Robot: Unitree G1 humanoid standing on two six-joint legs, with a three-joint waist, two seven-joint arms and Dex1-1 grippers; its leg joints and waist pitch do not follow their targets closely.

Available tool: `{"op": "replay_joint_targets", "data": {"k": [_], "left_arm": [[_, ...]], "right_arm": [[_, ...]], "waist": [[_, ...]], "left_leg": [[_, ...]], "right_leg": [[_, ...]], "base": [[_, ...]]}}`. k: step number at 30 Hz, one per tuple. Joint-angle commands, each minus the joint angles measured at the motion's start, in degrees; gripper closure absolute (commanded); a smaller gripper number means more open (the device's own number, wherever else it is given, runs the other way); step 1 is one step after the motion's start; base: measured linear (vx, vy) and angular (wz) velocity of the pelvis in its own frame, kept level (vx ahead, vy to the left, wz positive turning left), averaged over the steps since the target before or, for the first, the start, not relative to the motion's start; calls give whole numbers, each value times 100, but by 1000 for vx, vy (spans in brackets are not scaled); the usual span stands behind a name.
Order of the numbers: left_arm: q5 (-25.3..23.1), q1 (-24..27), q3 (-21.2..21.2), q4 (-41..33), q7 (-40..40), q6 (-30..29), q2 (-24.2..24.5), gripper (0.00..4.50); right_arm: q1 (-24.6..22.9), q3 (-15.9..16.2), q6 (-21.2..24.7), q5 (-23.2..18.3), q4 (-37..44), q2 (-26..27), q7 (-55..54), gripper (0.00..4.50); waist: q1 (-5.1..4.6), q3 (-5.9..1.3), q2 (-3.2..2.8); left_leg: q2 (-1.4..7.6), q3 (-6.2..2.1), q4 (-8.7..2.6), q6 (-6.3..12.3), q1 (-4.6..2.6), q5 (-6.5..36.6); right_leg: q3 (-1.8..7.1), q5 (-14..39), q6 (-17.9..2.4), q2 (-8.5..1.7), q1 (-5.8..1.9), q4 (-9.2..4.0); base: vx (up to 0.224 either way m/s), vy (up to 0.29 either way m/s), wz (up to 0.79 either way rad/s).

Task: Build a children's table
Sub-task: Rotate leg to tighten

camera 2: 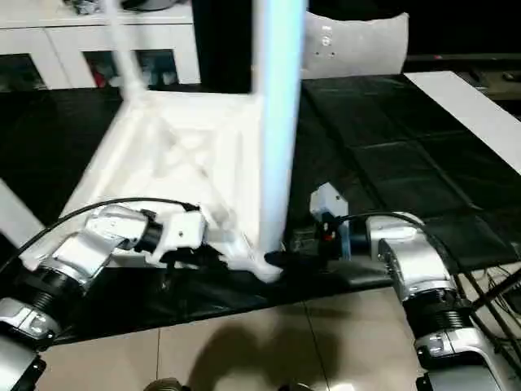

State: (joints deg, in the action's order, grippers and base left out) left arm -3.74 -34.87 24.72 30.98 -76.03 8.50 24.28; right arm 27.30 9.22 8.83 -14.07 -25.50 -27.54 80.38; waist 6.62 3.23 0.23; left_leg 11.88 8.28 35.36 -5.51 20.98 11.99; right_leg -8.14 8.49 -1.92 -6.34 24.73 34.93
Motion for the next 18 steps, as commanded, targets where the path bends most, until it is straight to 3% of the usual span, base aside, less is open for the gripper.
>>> {"op": "replay_joint_targets", "data": {"k": [1,7,15,18], "left_arm": [[-102,-109,335,-120,-305,220,-37,450],[-64,-166,284,27,-450,372,-85,450],[39,-150,235,105,-535,359,-68,450],[157,-43,133,-31,-520,100,-72,450]], "right_arm": [[75,45,161,-142,62,-30,200,92],[51,197,468,-240,142,-107,557,142],[11,237,699,-295,253,-119,681,206],[-68,231,803,-350,367,-95,644,220]], "waist": [[-39,-458,51],[-28,-463,55],[-31,-474,64],[-32,-468,66]], "left_leg": [[128,100,-401,469,9,632],[116,98,-395,414,36,558],[116,97,-389,389,36,476],[114,104,-391,378,35,473]], "right_leg": [[339,1555,-992,-235,-469,-401],[335,1733,-844,-236,-479,-421],[336,1620,-856,-230,-479,-402],[335,1638,-849,-225,-479,-400]], "base": [[0,0,0],[0,0,0],[0,0,0],[0,0,0]]}}
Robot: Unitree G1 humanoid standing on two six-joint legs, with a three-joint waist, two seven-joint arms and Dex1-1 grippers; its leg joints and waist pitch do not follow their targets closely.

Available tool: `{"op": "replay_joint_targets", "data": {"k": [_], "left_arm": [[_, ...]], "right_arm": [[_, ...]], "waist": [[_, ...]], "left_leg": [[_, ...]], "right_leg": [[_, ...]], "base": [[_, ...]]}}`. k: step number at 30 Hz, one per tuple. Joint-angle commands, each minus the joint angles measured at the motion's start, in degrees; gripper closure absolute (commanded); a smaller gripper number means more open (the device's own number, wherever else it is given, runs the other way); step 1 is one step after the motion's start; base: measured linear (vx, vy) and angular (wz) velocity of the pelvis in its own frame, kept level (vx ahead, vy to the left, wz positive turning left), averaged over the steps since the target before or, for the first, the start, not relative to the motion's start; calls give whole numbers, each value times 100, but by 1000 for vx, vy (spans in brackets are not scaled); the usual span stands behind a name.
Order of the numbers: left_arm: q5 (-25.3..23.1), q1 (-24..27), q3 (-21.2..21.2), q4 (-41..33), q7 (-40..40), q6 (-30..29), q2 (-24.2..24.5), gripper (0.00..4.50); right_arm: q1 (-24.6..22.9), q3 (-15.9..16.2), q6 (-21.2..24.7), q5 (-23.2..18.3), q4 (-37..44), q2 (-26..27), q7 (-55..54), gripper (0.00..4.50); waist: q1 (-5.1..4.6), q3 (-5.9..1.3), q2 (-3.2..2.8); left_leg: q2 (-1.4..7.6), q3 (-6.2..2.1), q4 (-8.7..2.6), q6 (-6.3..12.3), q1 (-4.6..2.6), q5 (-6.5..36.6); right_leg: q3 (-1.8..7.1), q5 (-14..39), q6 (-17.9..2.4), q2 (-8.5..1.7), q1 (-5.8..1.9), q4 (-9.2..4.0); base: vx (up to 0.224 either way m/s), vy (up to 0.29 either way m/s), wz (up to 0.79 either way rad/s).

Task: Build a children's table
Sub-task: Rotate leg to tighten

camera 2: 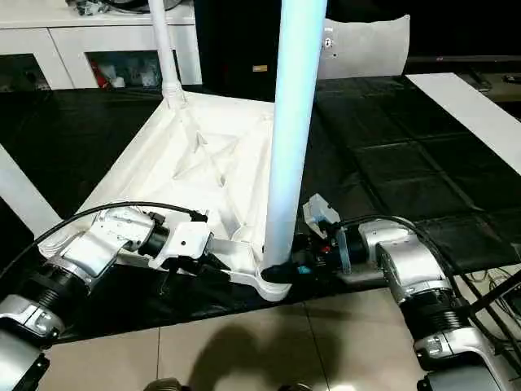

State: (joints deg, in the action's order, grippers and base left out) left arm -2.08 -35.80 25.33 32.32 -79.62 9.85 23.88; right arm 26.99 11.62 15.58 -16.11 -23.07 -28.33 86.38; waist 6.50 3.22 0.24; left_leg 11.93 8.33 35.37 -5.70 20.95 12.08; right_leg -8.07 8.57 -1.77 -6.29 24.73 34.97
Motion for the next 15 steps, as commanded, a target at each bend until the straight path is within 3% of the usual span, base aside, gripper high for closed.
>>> {"op": "replay_joint_targets", "data": {"k": [1,2,3,5,8,11,12,13,14,15], "left_arm": [[-4,86,35,-222,-80,-185,-31,450],[-5,108,10,-257,-20,-282,-30,450],[2,164,-73,-337,171,-537,-46,450],[73,236,-199,-467,392,-900,-93,450],[203,396,-386,-836,765,-1531,-189,450],[268,568,-593,-1283,1380,-2294,-425,450],[257,576,-633,-1327,1518,-2407,-490,450],[223,595,-706,-1424,1747,-2623,-601,450],[223,595,-706,-1424,1747,-2623,-601,450],[165,589,-794,-1501,2060,-2858,-778,450]], "right_arm": [[-71,-57,154,-174,176,31,-64,223],[-93,-91,170,-192,212,64,-141,226],[-115,-165,253,-189,256,179,-421,226],[-146,-214,189,-80,279,338,-823,229],[-142,-260,201,136,247,687,-1627,238],[57,-421,223,392,-66,1309,-2932,240],[102,-441,221,436,-134,1416,-3148,242],[166,-470,229,505,-226,1588,-3503,243],[166,-470,229,505,-226,1588,-3503,243],[277,-531,227,599,-405,1839,-4047,245]], "waist": [[-18,-466,64],[-20,-465,65],[-20,-460,30],[-46,-435,55],[-126,-410,59],[-319,-365,44],[-423,-346,33],[-527,-350,19],[-579,-340,1],[-666,-355,-56]], "left_leg": [[109,96,-391,393,41,470],[113,98,-395,382,37,475],[112,87,-402,363,34,514],[99,94,-409,319,37,606],[56,86,-423,186,36,838],[33,52,-430,27,41,1253],[2,34,-396,13,15,1473],[-13,17,-373,11,28,1622],[-4,1,-373,14,15,1705],[25,-31,-372,57,-31,1879]], "right_leg": [[326,1666,-847,-234,-480,-410],[330,1677,-838,-239,-480,-414],[322,1760,-821,-240,-479,-421],[317,1949,-753,-235,-473,-459],[276,2621,-478,-229,-472,-548],[193,3336,-192,-233,-451,-643],[109,3674,-51,-236,-432,-730],[25,3865,133,-230,-459,-792],[-26,3893,178,-229,-463,-835],[-100,3798,188,-244,-486,-899]], "base": [[0,0,0],[0,0,0],[0,0,0],[0,0,0],[0,0,0],[0,0,0],[0,0,0],[0,0,0],[0,0,0],[0,0,0]]}}
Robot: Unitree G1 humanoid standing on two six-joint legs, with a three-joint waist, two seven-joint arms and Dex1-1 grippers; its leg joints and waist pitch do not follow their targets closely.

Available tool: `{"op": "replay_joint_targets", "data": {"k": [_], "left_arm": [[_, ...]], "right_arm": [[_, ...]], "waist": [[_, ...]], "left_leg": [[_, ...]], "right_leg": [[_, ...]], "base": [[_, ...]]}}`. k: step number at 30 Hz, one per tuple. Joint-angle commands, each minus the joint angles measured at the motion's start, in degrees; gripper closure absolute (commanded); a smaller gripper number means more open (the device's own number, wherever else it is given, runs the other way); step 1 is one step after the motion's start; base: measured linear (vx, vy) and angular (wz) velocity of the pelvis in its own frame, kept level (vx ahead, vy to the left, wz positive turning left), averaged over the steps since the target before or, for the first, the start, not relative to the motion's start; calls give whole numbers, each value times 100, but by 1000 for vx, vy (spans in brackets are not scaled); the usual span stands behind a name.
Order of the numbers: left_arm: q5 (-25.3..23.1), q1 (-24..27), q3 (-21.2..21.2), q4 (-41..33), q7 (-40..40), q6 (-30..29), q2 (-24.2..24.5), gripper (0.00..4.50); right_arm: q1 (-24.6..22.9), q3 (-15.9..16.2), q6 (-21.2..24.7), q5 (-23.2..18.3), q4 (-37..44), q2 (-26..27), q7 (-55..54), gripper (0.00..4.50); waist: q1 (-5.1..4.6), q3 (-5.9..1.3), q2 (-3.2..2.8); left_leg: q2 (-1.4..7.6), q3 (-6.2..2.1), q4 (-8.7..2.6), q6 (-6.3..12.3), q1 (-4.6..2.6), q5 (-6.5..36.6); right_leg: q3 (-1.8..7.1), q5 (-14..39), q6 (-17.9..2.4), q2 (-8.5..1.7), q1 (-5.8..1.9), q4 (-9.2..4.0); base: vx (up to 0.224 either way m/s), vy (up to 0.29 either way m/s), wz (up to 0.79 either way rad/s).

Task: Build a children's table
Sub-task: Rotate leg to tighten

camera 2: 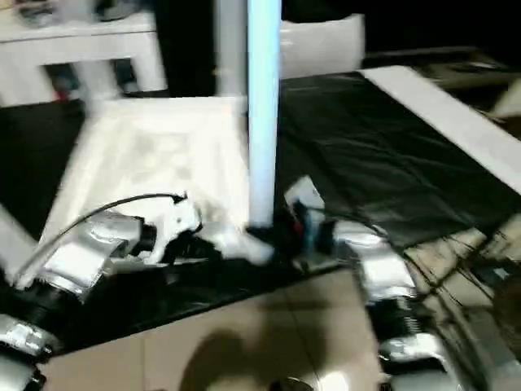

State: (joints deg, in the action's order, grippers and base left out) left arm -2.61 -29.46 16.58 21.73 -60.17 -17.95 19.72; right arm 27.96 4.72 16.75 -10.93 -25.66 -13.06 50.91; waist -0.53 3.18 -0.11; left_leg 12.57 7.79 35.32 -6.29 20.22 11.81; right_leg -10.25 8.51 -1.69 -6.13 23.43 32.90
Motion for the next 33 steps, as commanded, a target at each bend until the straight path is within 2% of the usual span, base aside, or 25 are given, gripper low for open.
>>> {"op": "replay_joint_targets", "data": {"k": [1,2,3,4,5,6,7,8,9,10,11,13,15,16,18,20,21,23,24,25,26,27,28,32,33], "left_arm": [[183,-62,35,-455,287,-169,-457,450],[120,-118,-58,-433,661,-330,-676,450],[36,-179,-159,-407,1089,-490,-888,450],[11,-205,-173,-385,1219,-527,-944,450],[-25,-243,-188,-351,1397,-575,-1019,450],[-39,-259,-192,-332,1466,-588,-1048,450],[-78,-310,-223,-245,1661,-582,-1123,450],[-245,-409,-153,-83,1862,-491,-1145,450],[-262,-420,-149,-66,1884,-483,-1144,450],[-340,-469,-128,6,1976,-449,-1137,450],[-347,-489,-135,36,1985,-438,-1125,450],[-390,-493,-174,24,2019,-482,-1093,450],[-442,-476,-201,-7,2048,-527,-1081,450],[-467,-471,-203,2,2048,-514,-1051,450],[-532,-476,-78,189,1892,-150,-803,450],[-540,-473,-42,244,1814,-38,-736,450],[-541,-473,-42,245,1813,-35,-735,450],[-500,-468,35,379,1556,246,-607,450],[-473,-466,73,467,1373,385,-529,450],[-460,-464,93,526,1251,475,-481,450],[-462,-468,114,571,1156,559,-445,450],[-461,-470,125,581,1131,593,-434,450],[-427,-485,258,711,765,1032,-301,450],[-272,-464,553,804,-314,1794,9,450],[-264,-470,622,835,-516,1916,73,450]], "right_arm": [[235,118,121,111,-240,432,-750,245],[378,22,109,201,-502,675,-1350,245],[503,-92,99,270,-739,889,-1884,245],[537,-132,48,293,-811,945,-2004,245],[583,-182,-55,332,-911,1021,-2160,245],[599,-197,-108,346,-948,1048,-2207,245],[625,-212,-244,350,-1026,1092,-2216,245],[645,-212,-433,374,-1119,1116,-2214,192],[645,-218,-445,369,-1123,1117,-2210,178],[642,-254,-491,341,-1140,1119,-2195,178],[618,-278,-498,300,-1099,1096,-2117,158],[558,-345,-611,223,-978,1023,-1921,143],[523,-385,-701,172,-914,980,-1791,128],[485,-400,-743,130,-847,926,-1682,121],[232,-344,-904,-79,-464,506,-799,110],[153,-309,-937,-123,-344,363,-533,95],[151,-309,-937,-124,-342,359,-528,77],[27,-252,-945,-166,-180,24,-47,63],[-33,-246,-950,-197,-99,-189,237,51],[-69,-250,-958,-217,-53,-326,430,51],[-80,-258,-959,-230,-35,-409,536,40],[-83,-258,-959,-234,-30,-426,557,30],[-116,-229,-1021,-235,32,-670,842,22],[-148,-71,-1162,-212,141,-1206,1675,13],[-136,-34,-1128,-236,143,-1302,1866,13]], "waist": [[-3,-343,-30],[-95,-335,-62],[-168,-311,-106],[-231,-330,-103],[-240,-333,-88],[-273,-335,-77],[-267,-350,-64],[-270,-347,-21],[-225,-374,-45],[-211,-389,-34],[-198,-399,-36],[-143,-428,-15],[-90,-459,50],[-39,-446,62],[56,-483,46],[129,-485,61],[153,-467,93],[163,-459,75],[168,-436,60],[175,-427,76],[181,-425,46],[169,-423,57],[181,-419,44],[271,-432,43],[327,-433,22]], "left_leg": [[1,7,-397,150,31,2007],[81,-45,-456,121,80,2229],[153,-73,-501,93,10,2575],[142,-88,-502,79,0,2691],[134,-77,-499,83,-33,2713],[78,-51,-468,103,-64,2609],[38,-34,-450,134,-37,2410],[27,-26,-451,171,-20,2315],[17,-10,-442,229,-31,2077],[40,-6,-462,288,16,1808],[48,-3,-469,314,42,1683],[64,25,-466,397,62,1283],[6,69,-430,501,104,984],[-10,94,-422,596,98,877],[-4,97,-413,727,121,568],[3,113,-397,861,127,377],[-22,126,-395,871,155,395],[-20,134,-404,816,132,513],[-50,149,-401,798,120,675],[-44,149,-409,758,105,822],[-40,142,-411,740,94,873],[-38,139,-413,723,99,909],[-52,131,-409,682,73,985],[-8,128,-429,673,50,978],[15,136,-436,681,15,968]], "right_leg": [[81,3671,129,-259,-377,-715],[27,3399,77,-266,-456,-678],[10,3221,14,-264,-446,-671],[2,3105,-17,-279,-482,-641],[13,3078,-50,-299,-462,-652],[27,3064,-130,-327,-425,-687],[51,3009,-202,-341,-423,-676],[65,2998,-219,-338,-416,-686],[115,2828,-328,-351,-409,-650],[173,2466,-514,-344,-420,-570],[190,2312,-577,-329,-438,-534],[257,1921,-773,-324,-445,-457],[332,1807,-829,-302,-450,-408],[372,1875,-859,-300,-413,-404],[392,1704,-852,-298,-450,-357],[421,1403,-902,-279,-427,-310],[422,1488,-854,-262,-432,-309],[417,1806,-777,-264,-416,-349],[402,2095,-663,-232,-406,-421],[401,2317,-573,-234,-400,-440],[395,2416,-543,-241,-391,-455],[389,2489,-511,-238,-388,-467],[363,2678,-441,-227,-361,-520],[404,2545,-506,-235,-358,-477],[428,2449,-579,-241,-329,-463]], "base": [[0,0,0],[0,0,0],[0,0,0],[0,0,0],[0,0,0],[0,0,0],[0,0,0],[0,0,0],[0,0,0],[0,0,0],[0,0,0],[0,0,0],[0,0,0],[0,0,0],[0,0,0],[0,0,0],[0,0,0],[0,0,0],[0,0,0],[0,0,0],[0,0,0],[0,0,0],[0,0,0],[0,0,0],[0,0,0]]}}
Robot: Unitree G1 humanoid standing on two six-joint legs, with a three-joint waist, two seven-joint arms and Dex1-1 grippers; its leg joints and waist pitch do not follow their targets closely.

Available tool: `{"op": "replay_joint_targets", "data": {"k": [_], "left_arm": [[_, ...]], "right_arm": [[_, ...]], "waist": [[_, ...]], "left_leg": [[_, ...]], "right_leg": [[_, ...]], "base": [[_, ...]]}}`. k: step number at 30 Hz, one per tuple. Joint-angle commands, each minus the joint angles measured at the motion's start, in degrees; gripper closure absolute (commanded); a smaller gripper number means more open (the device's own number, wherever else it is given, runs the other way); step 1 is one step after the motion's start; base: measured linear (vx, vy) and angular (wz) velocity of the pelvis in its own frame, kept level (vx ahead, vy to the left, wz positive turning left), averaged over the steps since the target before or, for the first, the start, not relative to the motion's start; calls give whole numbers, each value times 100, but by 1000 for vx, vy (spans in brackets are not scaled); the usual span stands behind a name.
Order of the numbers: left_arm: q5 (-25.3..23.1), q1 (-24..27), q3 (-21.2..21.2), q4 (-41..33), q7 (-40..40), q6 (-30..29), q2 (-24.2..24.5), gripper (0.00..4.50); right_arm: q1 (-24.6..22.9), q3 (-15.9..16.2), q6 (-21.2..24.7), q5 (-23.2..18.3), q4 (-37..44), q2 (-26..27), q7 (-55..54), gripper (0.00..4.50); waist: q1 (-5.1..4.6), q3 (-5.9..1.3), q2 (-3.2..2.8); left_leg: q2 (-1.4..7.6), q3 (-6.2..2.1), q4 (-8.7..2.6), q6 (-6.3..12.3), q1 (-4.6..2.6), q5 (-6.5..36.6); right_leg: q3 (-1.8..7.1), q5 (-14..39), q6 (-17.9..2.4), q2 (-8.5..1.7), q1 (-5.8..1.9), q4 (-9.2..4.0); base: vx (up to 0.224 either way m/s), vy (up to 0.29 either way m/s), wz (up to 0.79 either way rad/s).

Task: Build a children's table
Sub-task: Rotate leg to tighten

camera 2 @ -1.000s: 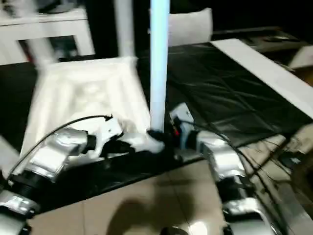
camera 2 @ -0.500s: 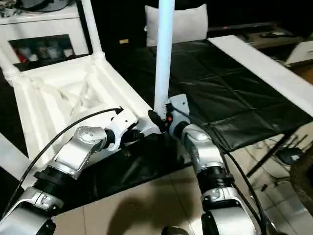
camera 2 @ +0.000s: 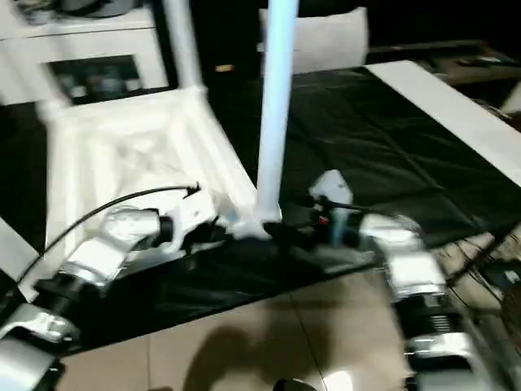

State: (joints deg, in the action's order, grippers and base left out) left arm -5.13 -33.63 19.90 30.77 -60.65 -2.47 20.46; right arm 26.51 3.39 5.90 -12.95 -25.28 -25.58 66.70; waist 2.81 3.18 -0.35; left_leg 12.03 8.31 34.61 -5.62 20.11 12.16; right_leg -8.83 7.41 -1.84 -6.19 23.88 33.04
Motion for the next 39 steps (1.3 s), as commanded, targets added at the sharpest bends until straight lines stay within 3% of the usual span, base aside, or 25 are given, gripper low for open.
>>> {"op": "replay_joint_targets", "data": {"k": [1,3,6,8,9,11,16,29,34,35,39], "left_arm": [[-6,-55,349,-58,-633,461,50,450],[84,-39,510,-113,-1232,653,203,450],[118,-40,574,-152,-1451,740,257,450],[154,-56,628,-156,-1657,819,302,450],[151,-84,668,-120,-1784,910,332,450],[126,-155,738,-5,-2012,1129,390,450],[157,-264,750,104,-2250,1313,399,450],[249,-306,656,305,-2331,1360,313,450],[244,-275,543,264,-2039,1071,280,450],[355,-213,373,80,-1759,531,198,450],[550,75,38,-578,-1052,-640,1,450]], "right_arm": [[21,132,-28,-49,111,-120,438,13],[70,237,-86,-36,95,-273,810,13],[89,299,-17,-58,94,-318,986,13],[91,396,121,-127,135,-372,1227,13],[85,476,223,-180,175,-405,1398,38],[79,616,333,-214,211,-431,1661,48],[90,809,529,-254,281,-359,1945,89],[50,936,715,-293,369,-315,2075,205],[-25,874,887,-384,465,-269,1988,236],[-48,775,1170,-369,510,-119,1536,236],[-90,681,1386,-13,464,460,122,245]], "waist": [[28,-432,48],[106,-449,40],[188,-472,41],[238,-475,47],[256,-478,51],[276,-473,61],[304,-455,69],[325,-463,72],[329,-464,81],[330,-462,43],[243,-421,61]], "left_leg": [[86,94,-371,613,9,896],[111,87,-380,614,18,791],[143,96,-375,625,23,551],[140,112,-375,638,16,513],[142,109,-376,643,25,487],[132,113,-374,653,32,529],[127,112,-392,481,31,681],[121,112,-390,416,36,627],[120,112,-389,400,37,592],[124,110,-393,383,33,591],[102,98,-422,164,43,781]], "right_leg": [[308,2400,-679,-228,-362,-444],[319,2145,-815,-235,-386,-384],[355,1542,-1065,-232,-393,-274],[366,1424,-1152,-243,-401,-255],[366,1385,-1168,-247,-413,-243],[365,1440,-1138,-245,-418,-257],[361,1933,-910,-261,-421,-318],[357,1976,-856,-259,-428,-317],[354,2015,-817,-259,-424,-321],[356,1998,-829,-258,-426,-311],[331,2452,-684,-268,-421,-371]], "base": [[0,0,0],[0,0,0],[0,0,0],[0,0,0],[0,0,0],[0,0,0],[0,0,0],[0,0,0],[0,0,0],[0,0,0],[0,0,0]]}}
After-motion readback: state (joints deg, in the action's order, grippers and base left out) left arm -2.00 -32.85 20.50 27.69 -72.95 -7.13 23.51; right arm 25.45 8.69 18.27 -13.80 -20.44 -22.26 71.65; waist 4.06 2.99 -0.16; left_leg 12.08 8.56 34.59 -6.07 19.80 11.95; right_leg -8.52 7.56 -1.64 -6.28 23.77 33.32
